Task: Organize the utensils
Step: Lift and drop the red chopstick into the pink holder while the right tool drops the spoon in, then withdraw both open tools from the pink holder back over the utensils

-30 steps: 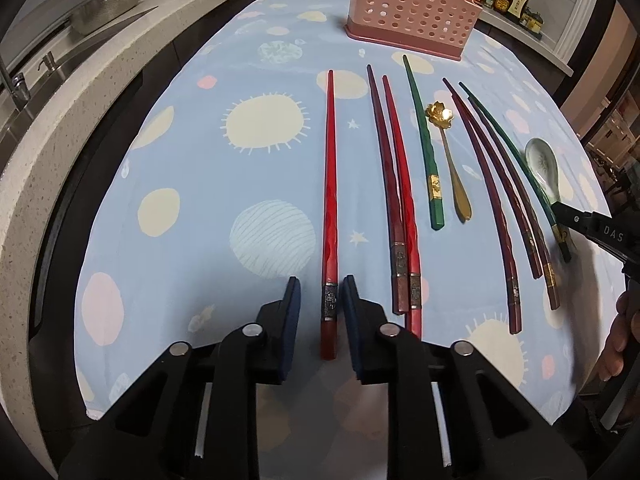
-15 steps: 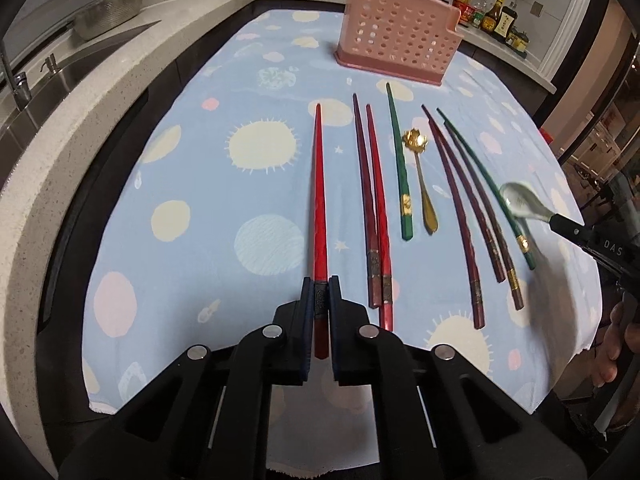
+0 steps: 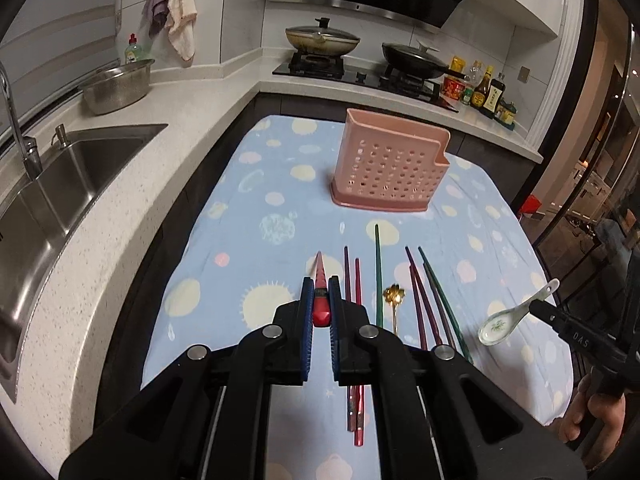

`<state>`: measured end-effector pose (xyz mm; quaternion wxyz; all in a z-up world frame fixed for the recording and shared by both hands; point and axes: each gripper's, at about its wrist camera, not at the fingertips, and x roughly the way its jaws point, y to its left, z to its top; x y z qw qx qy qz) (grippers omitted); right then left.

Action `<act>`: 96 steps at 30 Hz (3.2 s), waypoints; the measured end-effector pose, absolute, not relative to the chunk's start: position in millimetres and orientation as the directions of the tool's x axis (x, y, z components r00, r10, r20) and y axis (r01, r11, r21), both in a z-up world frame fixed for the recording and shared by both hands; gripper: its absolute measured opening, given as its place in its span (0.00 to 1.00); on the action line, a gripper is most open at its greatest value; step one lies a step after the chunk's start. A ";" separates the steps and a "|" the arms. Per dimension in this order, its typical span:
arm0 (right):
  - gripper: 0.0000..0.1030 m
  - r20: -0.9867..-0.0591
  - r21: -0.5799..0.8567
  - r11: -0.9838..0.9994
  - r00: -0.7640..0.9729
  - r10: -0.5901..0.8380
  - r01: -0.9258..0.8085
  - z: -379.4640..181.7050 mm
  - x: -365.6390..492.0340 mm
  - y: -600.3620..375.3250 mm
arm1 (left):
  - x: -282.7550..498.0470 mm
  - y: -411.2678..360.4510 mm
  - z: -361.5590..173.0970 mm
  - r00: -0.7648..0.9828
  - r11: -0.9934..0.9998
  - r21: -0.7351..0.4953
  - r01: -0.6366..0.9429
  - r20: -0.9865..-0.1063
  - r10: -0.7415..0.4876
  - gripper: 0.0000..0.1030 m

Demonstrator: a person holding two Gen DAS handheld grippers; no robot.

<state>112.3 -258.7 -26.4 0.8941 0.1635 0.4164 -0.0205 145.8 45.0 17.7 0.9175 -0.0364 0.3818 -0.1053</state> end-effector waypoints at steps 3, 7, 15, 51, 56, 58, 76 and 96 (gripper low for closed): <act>0.06 -0.731 0.286 0.946 0.673 0.112 0.154 -12.6 126.9 -259.9 | 164.7 44.6 42.1 0.721 0.973 -0.153 0.173 -0.653 -0.231 0.06; 0.06 -0.697 0.286 0.949 0.708 0.113 0.130 8.5 152.7 -263.5 | 189.2 42.5 81.4 0.776 0.971 -0.145 0.190 -0.583 -0.239 0.06; 0.05 -0.629 0.310 0.946 0.766 0.131 0.093 44.4 218.6 -272.6 | 238.9 25.3 158.5 0.850 0.957 -0.139 0.253 -0.440 -0.289 0.06; 0.32 -0.668 0.219 0.967 0.743 0.051 0.130 13.6 359.8 -265.5 | 370.5 -26.6 83.6 0.799 0.967 -0.165 0.195 -0.545 -0.254 0.41; 0.39 -0.654 0.227 0.965 0.755 0.051 0.131 25.6 327.2 -267.3 | 347.8 -16.4 83.5 0.806 0.972 -0.151 0.178 -0.545 -0.233 0.52; 0.41 -0.654 0.228 0.965 0.754 0.054 0.129 27.5 310.9 -268.1 | 337.4 -11.6 80.7 0.799 0.973 -0.151 0.173 -0.556 -0.228 0.54; 0.41 -0.771 0.165 0.980 0.635 0.059 0.109 -39.3 129.6 -239.0 | 196.5 29.9 -29.8 0.642 0.982 -0.143 0.126 -0.743 -0.190 0.56; 0.31 -0.846 0.155 0.984 0.526 0.087 0.087 -105.6 72.7 -216.2 | 118.1 27.1 -106.7 0.500 0.981 -0.133 0.144 -0.845 -0.188 0.55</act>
